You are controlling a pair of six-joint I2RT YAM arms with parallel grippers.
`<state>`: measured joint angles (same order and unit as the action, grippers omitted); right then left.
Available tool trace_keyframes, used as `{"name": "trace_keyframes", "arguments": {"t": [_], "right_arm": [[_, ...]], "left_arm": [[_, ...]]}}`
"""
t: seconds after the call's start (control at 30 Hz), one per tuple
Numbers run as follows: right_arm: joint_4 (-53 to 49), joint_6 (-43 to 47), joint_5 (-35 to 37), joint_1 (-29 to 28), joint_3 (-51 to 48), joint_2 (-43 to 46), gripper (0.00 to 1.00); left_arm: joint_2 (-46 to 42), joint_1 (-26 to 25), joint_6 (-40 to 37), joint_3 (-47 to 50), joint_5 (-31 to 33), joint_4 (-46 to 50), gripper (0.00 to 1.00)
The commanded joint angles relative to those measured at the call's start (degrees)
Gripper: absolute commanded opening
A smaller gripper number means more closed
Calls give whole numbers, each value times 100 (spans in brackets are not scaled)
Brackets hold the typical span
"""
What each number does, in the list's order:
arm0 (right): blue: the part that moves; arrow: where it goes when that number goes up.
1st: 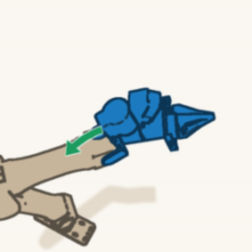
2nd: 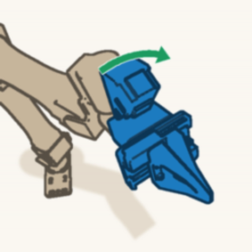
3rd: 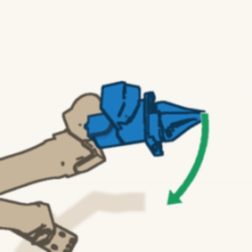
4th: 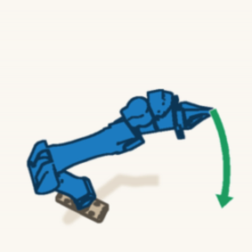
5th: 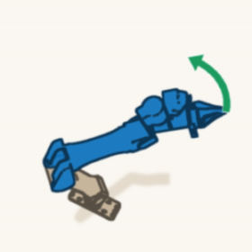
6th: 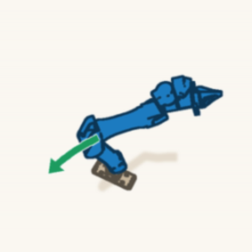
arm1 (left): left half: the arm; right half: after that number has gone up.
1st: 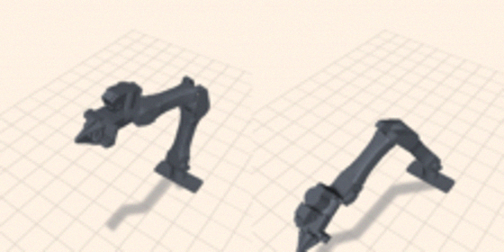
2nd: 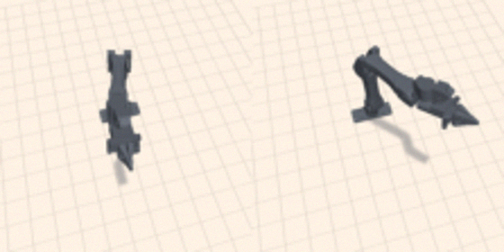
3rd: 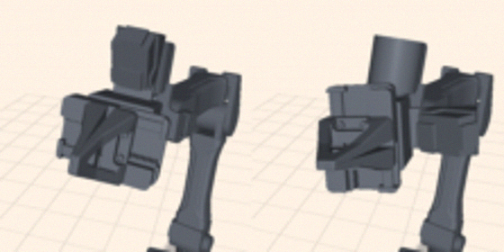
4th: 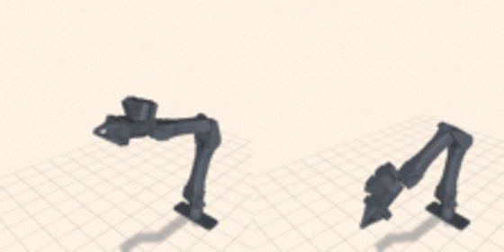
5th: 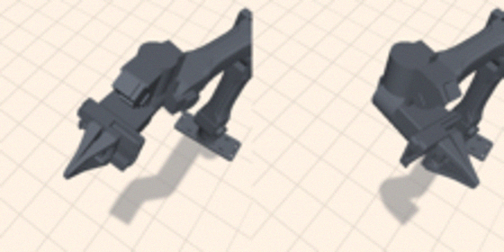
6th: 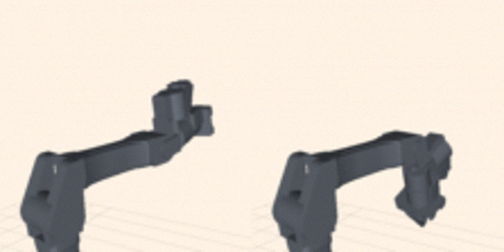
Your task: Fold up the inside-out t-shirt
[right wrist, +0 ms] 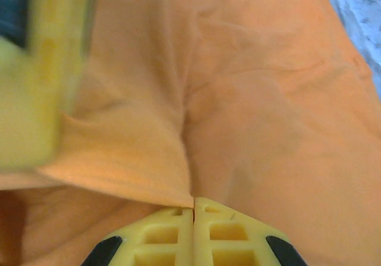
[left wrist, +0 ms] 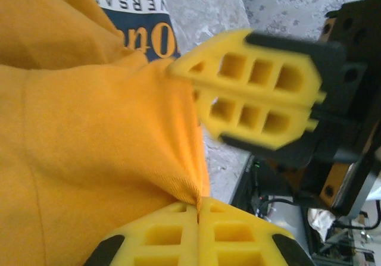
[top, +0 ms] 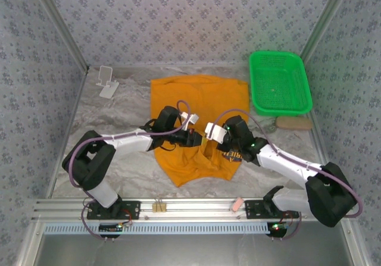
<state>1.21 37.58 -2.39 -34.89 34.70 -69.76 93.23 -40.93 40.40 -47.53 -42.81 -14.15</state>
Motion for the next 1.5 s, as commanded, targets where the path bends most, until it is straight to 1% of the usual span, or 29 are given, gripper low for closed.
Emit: {"name": "trace_keyframes", "arguments": {"t": [0.0, 0.1, 0.13, 0.17, 0.23, 0.3, 0.33, 0.37, 0.4, 0.5, 0.57, 0.63, 0.67, 0.77, 0.8, 0.83, 0.87, 0.9, 0.97, 1.0, 1.03, 1.07, 1.17, 1.2, 1.23, 1.3, 1.37, 1.4, 1.47], "right_arm": [[158, -557, 250, 543, -119, 219, 0], [29, -1063, -286, 1023, -288, 461, 0], [43, -1148, -434, 1090, -361, 509, 6], [38, -1200, -602, 1149, -434, 562, 11], [29, -1278, -656, 1204, -549, 628, 14], [-63, -1356, -538, 1248, -585, 669, 14], [-136, -1323, -515, 1278, -589, 696, 17], [-224, -1278, -499, 1279, -589, 745, 24], [-264, -1283, -418, 1287, -588, 782, 28], [-472, -1264, -46, 1285, -545, 822, 31], [-678, -1236, -51, 1292, -458, 790, 33], [-719, -1220, -239, 1307, -408, 693, 41], [-734, -1164, -333, 1315, -335, 565, 44], [-827, -873, -452, 1318, -19, 25, 43], [-818, -799, -417, 1326, 41, -132, 42], [-759, -730, -318, 1344, 75, -291, 36], [-590, -736, -136, 1373, 42, -400, 28], [-435, -771, -50, 1407, -3, -444, 22], [-104, -1036, -171, 1535, -115, -353, 6], [68, -1203, -246, 1604, -173, -249, 1], [275, -1516, -334, 1748, -264, -108, 0], [475, -1896, -433, 1940, -360, 31, 0], [891, -2759, -934, 2549, -596, 281, 0], [840, -2877, -865, 2631, -596, 285, 1], [739, -2994, -836, 2714, -570, 266, 6], [564, -3042, -1186, 2904, -521, 235, 7], [504, -3086, -1230, 2965, -549, 243, 8], [491, -3103, -1230, 2979, -552, 251, 11], [351, -3223, -1013, 3006, -501, 304, 34]], "left_arm": [[30, 105, -244, 129, 578, 192, 9], [251, 84, -606, -71, 1516, 989, 13], [340, 82, -644, -89, 1631, 1019, 14], [461, 73, -693, -128, 1698, 1005, 14], [696, 73, -768, -259, 1682, 1013, 14], [905, 56, -832, -446, 1602, 1172, 14], [962, 26, -864, -504, 1547, 1188, 14], [976, -16, -925, -535, 1504, 1170, 14], [958, -45, -978, -555, 1490, 1161, 14], [755, -86, -1174, -633, 1627, 1324, 15], [583, -98, -1334, -711, 1879, 1494, 22], [569, -127, -1587, -858, 2080, 1703, 33], [624, -135, -1744, -985, 2194, 1885, 35], [889, -158, -2018, -1205, 2257, 2112, 37], [962, -165, -2087, -1224, 2254, 2082, 38], [1056, -162, -2144, -1227, 2323, 2058, 37], [1140, -168, -2193, -1227, 2452, 2087, 37], [1197, -170, -2245, -1225, 2584, 2135, 35], [1280, -166, -2364, -1162, 2865, 2271, 27], [1292, -164, -2394, -1090, 2971, 2278, 22], [1290, -161, -2397, -990, 3116, 2253, 17], [1294, -142, -2386, -884, 3227, 2198, 12], [1311, -102, -2473, -678, 3414, 2118, 6], [1324, -103, -2489, -632, 3505, 2123, 5], [1342, -104, -2502, -582, 3565, 2104, 4], [1379, -106, -2511, -508, 3604, 2021, 4], [1408, -108, -2529, -478, 3608, 2008, 4], [1408, -104, -2529, -482, 3606, 2022, 4], [1355, -103, -2546, -456, 3543, 2014, 4]]}}
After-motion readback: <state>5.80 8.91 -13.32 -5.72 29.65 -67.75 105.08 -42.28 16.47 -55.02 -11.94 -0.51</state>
